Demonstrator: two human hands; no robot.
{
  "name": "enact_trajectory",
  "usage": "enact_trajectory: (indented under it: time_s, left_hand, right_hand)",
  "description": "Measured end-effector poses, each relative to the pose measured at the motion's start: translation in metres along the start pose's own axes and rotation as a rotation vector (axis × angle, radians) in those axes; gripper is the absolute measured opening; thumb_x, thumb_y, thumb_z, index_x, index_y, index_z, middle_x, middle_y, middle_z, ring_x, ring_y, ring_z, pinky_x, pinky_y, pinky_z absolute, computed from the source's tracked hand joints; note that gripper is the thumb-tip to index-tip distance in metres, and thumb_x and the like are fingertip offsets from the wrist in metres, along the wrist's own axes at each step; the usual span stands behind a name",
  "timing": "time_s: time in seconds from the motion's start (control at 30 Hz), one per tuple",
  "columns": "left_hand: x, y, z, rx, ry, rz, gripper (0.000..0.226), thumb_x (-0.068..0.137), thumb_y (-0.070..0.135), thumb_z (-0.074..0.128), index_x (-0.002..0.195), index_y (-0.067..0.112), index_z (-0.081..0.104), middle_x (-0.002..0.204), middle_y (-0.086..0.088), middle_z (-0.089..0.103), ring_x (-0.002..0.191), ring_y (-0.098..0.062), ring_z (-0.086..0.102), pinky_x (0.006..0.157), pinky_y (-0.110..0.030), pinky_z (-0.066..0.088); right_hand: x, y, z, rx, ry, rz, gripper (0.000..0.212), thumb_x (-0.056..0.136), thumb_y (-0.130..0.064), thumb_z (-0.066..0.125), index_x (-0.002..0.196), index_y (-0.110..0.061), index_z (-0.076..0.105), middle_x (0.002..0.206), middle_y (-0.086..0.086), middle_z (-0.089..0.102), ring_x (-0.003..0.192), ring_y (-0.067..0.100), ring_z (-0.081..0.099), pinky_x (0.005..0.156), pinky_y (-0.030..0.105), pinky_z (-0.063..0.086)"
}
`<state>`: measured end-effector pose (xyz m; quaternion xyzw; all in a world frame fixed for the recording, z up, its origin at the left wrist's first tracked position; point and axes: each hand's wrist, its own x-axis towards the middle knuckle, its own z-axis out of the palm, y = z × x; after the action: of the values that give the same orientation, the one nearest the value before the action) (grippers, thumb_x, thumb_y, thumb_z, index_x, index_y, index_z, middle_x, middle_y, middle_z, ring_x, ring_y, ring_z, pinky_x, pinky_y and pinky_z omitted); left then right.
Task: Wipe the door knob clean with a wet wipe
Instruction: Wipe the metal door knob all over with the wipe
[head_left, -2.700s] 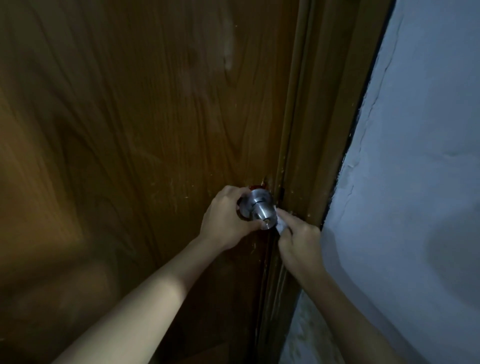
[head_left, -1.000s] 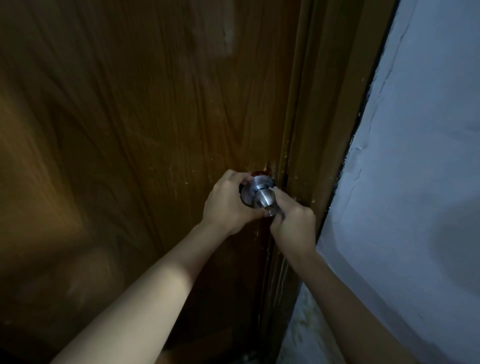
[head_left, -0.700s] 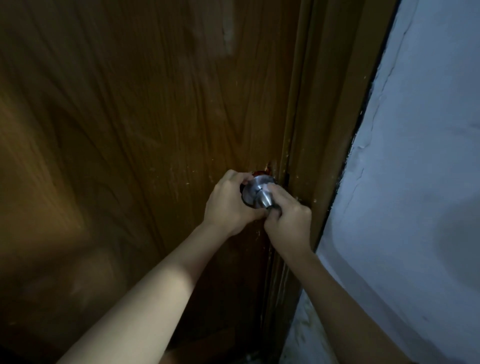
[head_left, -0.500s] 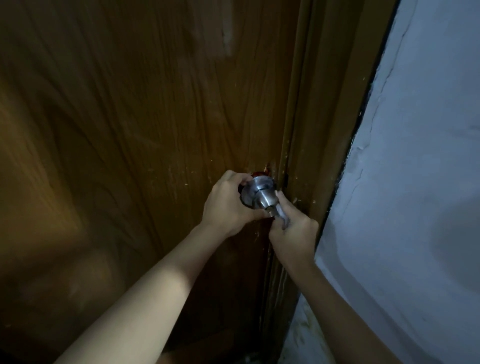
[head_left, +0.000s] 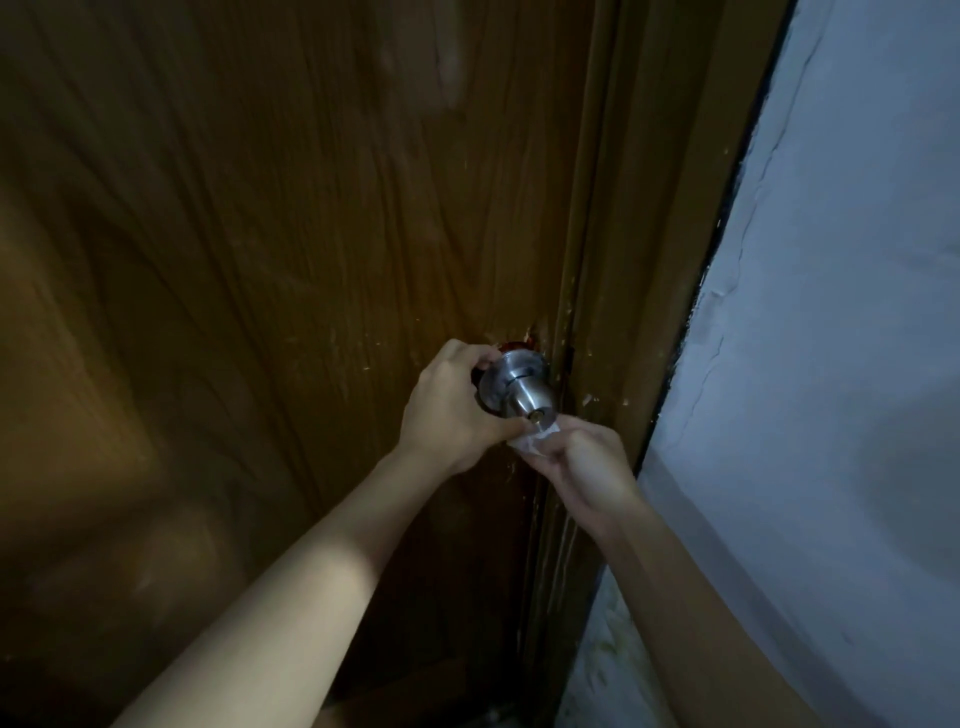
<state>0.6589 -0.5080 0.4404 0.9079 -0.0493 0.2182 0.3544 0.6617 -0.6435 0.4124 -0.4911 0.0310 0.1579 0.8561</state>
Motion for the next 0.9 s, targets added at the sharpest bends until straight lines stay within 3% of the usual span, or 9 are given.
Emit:
enact_trajectory:
  time_s: [0.07, 0.2, 0.27, 0.43, 0.53, 0.63, 0.73, 0.8, 0.9]
  left_hand:
    - [0.001, 0.0, 0.0, -0.003, 0.01, -0.001, 0.072, 0.055, 0.028, 0.085, 0.119, 0.016, 0.054, 0.108, 0.005, 0.049, 0.091, -0.008, 0.045, 0.074, -0.023, 0.042]
    - [0.0, 0.0, 0.0, -0.01, 0.007, -0.002, 0.074, 0.053, 0.03, 0.086, 0.119, 0.015, 0.054, 0.106, 0.007, 0.048, 0.089, -0.008, 0.045, 0.072, -0.022, 0.041]
    - [0.0, 0.0, 0.0, -0.015, 0.015, -0.002, 0.075, 0.053, 0.029, 0.087, 0.119, 0.015, 0.054, 0.105, 0.008, 0.046, 0.089, -0.009, 0.046, 0.071, -0.021, 0.04]
    - [0.0, 0.001, 0.001, -0.01, 0.008, -0.009, 0.073, 0.055, 0.027, 0.085, 0.12, 0.015, 0.053, 0.11, 0.005, 0.049, 0.091, -0.008, 0.045, 0.074, -0.022, 0.043]
    - [-0.001, 0.003, 0.001, -0.005, 0.008, -0.026, 0.073, 0.057, 0.028, 0.084, 0.121, 0.017, 0.052, 0.107, 0.009, 0.045, 0.092, -0.007, 0.044, 0.077, -0.025, 0.046]
    - [-0.001, 0.003, 0.001, 0.001, 0.012, -0.034, 0.074, 0.057, 0.028, 0.084, 0.122, 0.017, 0.051, 0.111, 0.006, 0.048, 0.095, -0.01, 0.047, 0.082, -0.031, 0.05]
    - [-0.001, 0.003, 0.0, 0.002, 0.011, -0.021, 0.075, 0.055, 0.03, 0.085, 0.121, 0.016, 0.052, 0.114, 0.003, 0.05, 0.097, -0.011, 0.048, 0.082, -0.03, 0.049]
    - [-0.002, 0.002, 0.001, 0.003, 0.014, -0.013, 0.075, 0.055, 0.031, 0.085, 0.121, 0.016, 0.052, 0.114, 0.003, 0.051, 0.094, -0.008, 0.045, 0.08, -0.027, 0.047]
    - [-0.003, 0.001, 0.002, -0.015, 0.015, -0.011, 0.075, 0.056, 0.03, 0.084, 0.122, 0.015, 0.051, 0.115, 0.002, 0.05, 0.094, -0.008, 0.044, 0.08, -0.027, 0.047]
  right_hand:
    - [0.0, 0.0, 0.001, -0.03, 0.025, -0.059, 0.038, 0.079, 0.019, 0.041, 0.104, -0.002, 0.061, 0.106, 0.017, 0.064, 0.1, 0.026, 0.063, 0.09, 0.034, 0.051]
    - [-0.006, 0.005, 0.004, -0.341, 0.108, -0.191, 0.039, 0.073, 0.016, 0.051, 0.08, -0.018, 0.069, 0.089, 0.012, 0.068, 0.09, 0.029, 0.061, 0.087, 0.046, 0.049]
    - [-0.007, 0.004, 0.007, -0.34, 0.135, -0.24, 0.041, 0.072, 0.017, 0.051, 0.077, -0.019, 0.069, 0.086, 0.013, 0.068, 0.087, 0.03, 0.06, 0.086, 0.049, 0.049]
    - [-0.005, 0.007, 0.012, 0.119, -0.01, -0.055, 0.041, 0.08, 0.02, 0.037, 0.105, -0.004, 0.059, 0.107, 0.016, 0.061, 0.101, 0.025, 0.06, 0.087, 0.035, 0.05]
    - [-0.006, 0.015, 0.006, 0.206, -0.033, 0.016, 0.037, 0.078, 0.02, 0.035, 0.102, 0.004, 0.056, 0.112, 0.023, 0.058, 0.106, 0.03, 0.058, 0.088, 0.037, 0.05]
    - [-0.002, 0.017, 0.013, -0.137, 0.122, -0.247, 0.035, 0.08, 0.016, 0.044, 0.098, -0.006, 0.064, 0.102, 0.013, 0.064, 0.096, 0.021, 0.061, 0.089, 0.036, 0.051]
    - [-0.003, 0.02, 0.017, -0.574, 0.262, -0.608, 0.043, 0.084, 0.011, 0.046, 0.12, -0.011, 0.058, 0.113, -0.002, 0.063, 0.101, 0.003, 0.058, 0.084, 0.009, 0.047]
    - [-0.006, 0.026, 0.015, -0.732, 0.299, -0.693, 0.05, 0.083, 0.014, 0.044, 0.128, -0.006, 0.051, 0.124, 0.004, 0.058, 0.117, 0.009, 0.051, 0.087, -0.002, 0.037]
    - [-0.008, 0.035, 0.011, -0.936, 0.317, -0.852, 0.054, 0.079, 0.019, 0.045, 0.129, 0.0, 0.046, 0.134, 0.017, 0.051, 0.124, 0.014, 0.042, 0.091, -0.006, 0.028]
